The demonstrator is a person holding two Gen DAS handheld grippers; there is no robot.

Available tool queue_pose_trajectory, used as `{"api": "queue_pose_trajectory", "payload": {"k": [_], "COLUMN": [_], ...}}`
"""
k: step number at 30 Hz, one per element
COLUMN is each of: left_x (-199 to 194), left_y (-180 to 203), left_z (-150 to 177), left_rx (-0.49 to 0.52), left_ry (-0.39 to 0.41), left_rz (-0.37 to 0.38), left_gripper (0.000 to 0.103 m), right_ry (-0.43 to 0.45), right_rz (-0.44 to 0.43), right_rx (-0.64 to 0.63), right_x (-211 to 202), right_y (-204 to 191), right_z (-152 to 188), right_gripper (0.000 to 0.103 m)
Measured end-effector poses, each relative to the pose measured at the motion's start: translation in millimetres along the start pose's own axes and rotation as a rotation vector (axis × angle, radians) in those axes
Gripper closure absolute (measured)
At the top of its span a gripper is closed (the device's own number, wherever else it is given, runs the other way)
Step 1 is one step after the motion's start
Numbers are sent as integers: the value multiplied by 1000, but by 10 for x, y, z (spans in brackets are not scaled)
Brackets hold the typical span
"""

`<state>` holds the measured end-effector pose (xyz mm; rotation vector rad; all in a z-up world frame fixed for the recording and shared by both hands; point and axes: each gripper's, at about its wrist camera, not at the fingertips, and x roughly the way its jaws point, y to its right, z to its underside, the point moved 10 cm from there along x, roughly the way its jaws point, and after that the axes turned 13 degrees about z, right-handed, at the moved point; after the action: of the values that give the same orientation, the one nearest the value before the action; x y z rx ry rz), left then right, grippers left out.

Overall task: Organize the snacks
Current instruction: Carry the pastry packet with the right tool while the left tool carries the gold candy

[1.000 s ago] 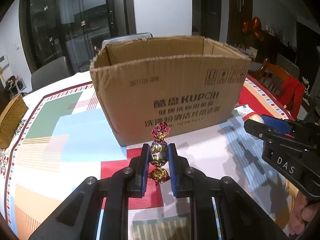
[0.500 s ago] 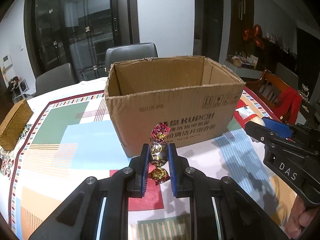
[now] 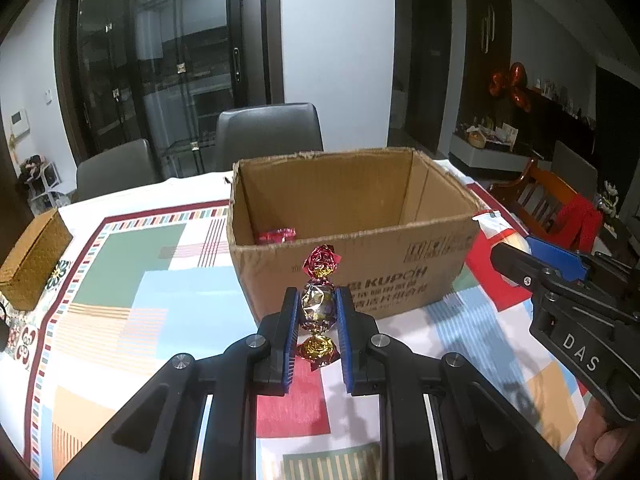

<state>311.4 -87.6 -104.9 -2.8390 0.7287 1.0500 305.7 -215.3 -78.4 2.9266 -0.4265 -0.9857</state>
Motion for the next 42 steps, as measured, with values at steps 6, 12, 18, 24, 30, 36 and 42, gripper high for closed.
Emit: {"api": "queue_pose_trajectory", "payload": {"k": [6,12,18,24,30,36,42], "left_x": [-28,-11,39,107,191,345,477], "left_y": [-3,-17,-45,-75,-135,-222,-277], "left_z": [-185,-358,-521,-691,-814,-854,-836], "left_rx": [14,24,33,36,33,22,15], "left_ry": [23,40,51,66,71,61,45], "left_rz": [-6,-10,-11,-7,-6,-5,-1], "left_gripper": [84,84,84,84,84,84,84], "right_ry": [22,40,46,52,49,32,8], "right_rz": [-10,-13,-13,-13,-14,-17,-23], "right_rx": [4,3,5,-3,-7,-18,-27], "right_x": [-6,45,124,217,333,508,671], "right_y": [-15,-17,-9,-22,-41,-99,-141], "right_z": [-157,-296,-425,-568,-667,-707,-674], "right_gripper": [69,70,70,69,70,70,70]}}
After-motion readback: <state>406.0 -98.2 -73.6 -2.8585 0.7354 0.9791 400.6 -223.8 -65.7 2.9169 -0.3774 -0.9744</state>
